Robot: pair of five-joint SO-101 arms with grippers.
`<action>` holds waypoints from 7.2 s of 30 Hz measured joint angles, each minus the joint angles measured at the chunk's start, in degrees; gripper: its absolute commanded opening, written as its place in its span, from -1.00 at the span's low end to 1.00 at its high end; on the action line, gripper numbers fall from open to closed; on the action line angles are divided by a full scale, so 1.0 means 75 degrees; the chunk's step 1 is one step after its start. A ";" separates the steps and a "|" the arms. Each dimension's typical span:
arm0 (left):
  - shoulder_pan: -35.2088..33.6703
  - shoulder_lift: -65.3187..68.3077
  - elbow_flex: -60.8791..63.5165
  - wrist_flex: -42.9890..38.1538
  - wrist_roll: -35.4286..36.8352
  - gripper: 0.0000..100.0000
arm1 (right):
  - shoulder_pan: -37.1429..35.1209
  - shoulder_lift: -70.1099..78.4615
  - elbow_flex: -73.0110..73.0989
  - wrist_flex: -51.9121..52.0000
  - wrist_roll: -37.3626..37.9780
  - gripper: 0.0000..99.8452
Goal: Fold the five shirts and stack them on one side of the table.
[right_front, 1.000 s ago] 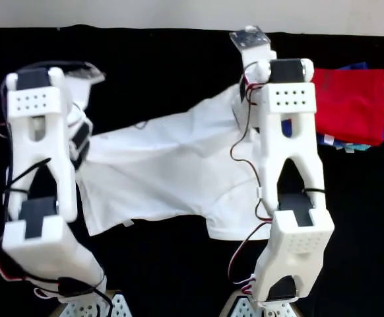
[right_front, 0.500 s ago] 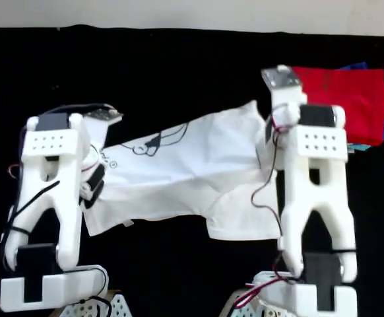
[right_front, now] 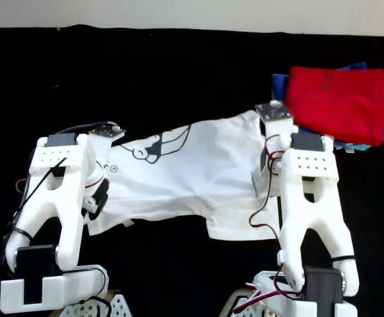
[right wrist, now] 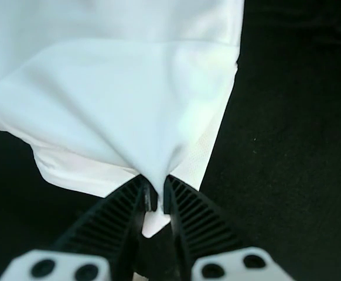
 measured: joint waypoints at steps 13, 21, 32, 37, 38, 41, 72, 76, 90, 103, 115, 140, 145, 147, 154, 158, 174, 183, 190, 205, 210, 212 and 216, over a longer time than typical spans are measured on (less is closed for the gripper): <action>0.0000 0.0000 0.0000 0.0000 0.0000 -0.98 | 0.0340 -0.0422 -0.0176 0.0785 0.0000 -0.99; 0.0000 0.0000 0.0000 0.0000 0.0000 -0.97 | 0.0434 -0.0551 0.0985 0.0387 0.0000 -0.99; -0.0012 0.0000 -0.0445 0.0692 0.0000 -0.64 | 0.0504 -0.0551 0.1149 0.0258 0.0000 -0.66; -0.0246 0.0000 -0.1793 0.1711 0.0000 -0.63 | 0.0363 -0.0551 -0.0270 0.1254 0.0000 -0.66; -0.0340 0.0000 -0.2145 0.1922 0.0000 -0.63 | 0.0375 -0.0551 -0.0668 0.1489 0.0000 -0.66; -0.0492 0.0000 -0.3294 0.2450 0.0000 -0.64 | 0.0363 -0.0551 -0.1770 0.1641 0.0000 -0.71; -0.1336 0.7303 -0.9037 0.0879 0.0856 -0.98 | -0.0949 0.7865 -0.7842 -0.1805 -0.0492 -0.96; -0.1336 0.8709 -1.1733 0.2040 0.0844 -0.98 | -0.0926 0.8334 -0.9448 -0.0891 -0.0492 -0.96; -0.1055 0.7197 -1.1862 0.3235 0.1336 -0.98 | -0.0914 0.8369 -1.3914 0.2684 -0.0492 -0.96; -0.1008 0.2145 -0.1477 -0.1196 0.1348 -0.98 | -0.0938 0.8088 -1.4101 0.2872 -0.0492 -0.96; -0.0973 -0.0762 0.1688 -0.2520 0.1360 -0.98 | -0.2368 0.4489 -0.8709 0.2860 -0.0504 -0.99; -0.0973 -0.2438 0.3458 -0.3903 0.1371 -0.98 | -0.1325 0.2110 0.1008 -0.2403 0.0293 -0.99; -0.0973 -0.2895 0.3446 -0.3540 0.1371 -0.98 | -0.0821 0.1442 0.0551 -0.1735 0.0598 -0.99; -0.0973 -0.2919 0.3446 -0.3516 0.1371 -0.98 | -0.0844 0.0961 0.0363 -0.1453 0.0598 -0.99; -0.0973 -0.2919 0.3481 -0.3516 0.1477 -0.98 | -0.2696 0.0199 0.0305 -0.1278 0.0105 -0.99; -0.0973 -0.2919 0.3493 -0.3516 0.1747 -0.98 | -0.3552 0.0715 0.0293 -0.1958 -0.0117 -0.99; -0.0973 -0.2989 0.2860 -0.2766 0.2016 -0.98 | -0.3892 0.1020 0.0715 -0.0832 0.0399 -0.98; -0.0973 -0.2989 0.3634 -0.4126 0.2028 -0.98 | -0.4841 0.0340 0.0844 -0.1114 0.0117 -0.63; -0.0973 -0.2989 0.4208 -0.4782 0.2028 -0.98 | -0.5345 0.0340 0.1266 -0.1711 0.0070 -0.69; -0.0973 -0.3083 0.4618 -0.5451 0.2051 -0.98 | -0.4360 0.1559 0.0961 -0.2204 0.0258 -0.99; -0.0973 -0.3083 0.4618 -0.5451 0.2051 -0.98 | -0.3880 0.1559 0.0949 -0.2204 0.0668 -0.99; -0.0973 -0.3083 0.4618 -0.5474 0.2051 -0.98 | -0.3692 0.1559 0.0949 -0.2204 0.0692 -0.99; -0.0973 -0.3083 0.4630 -0.5474 0.2051 -0.98 | -0.3587 0.1383 0.0949 -0.2122 0.0692 -0.99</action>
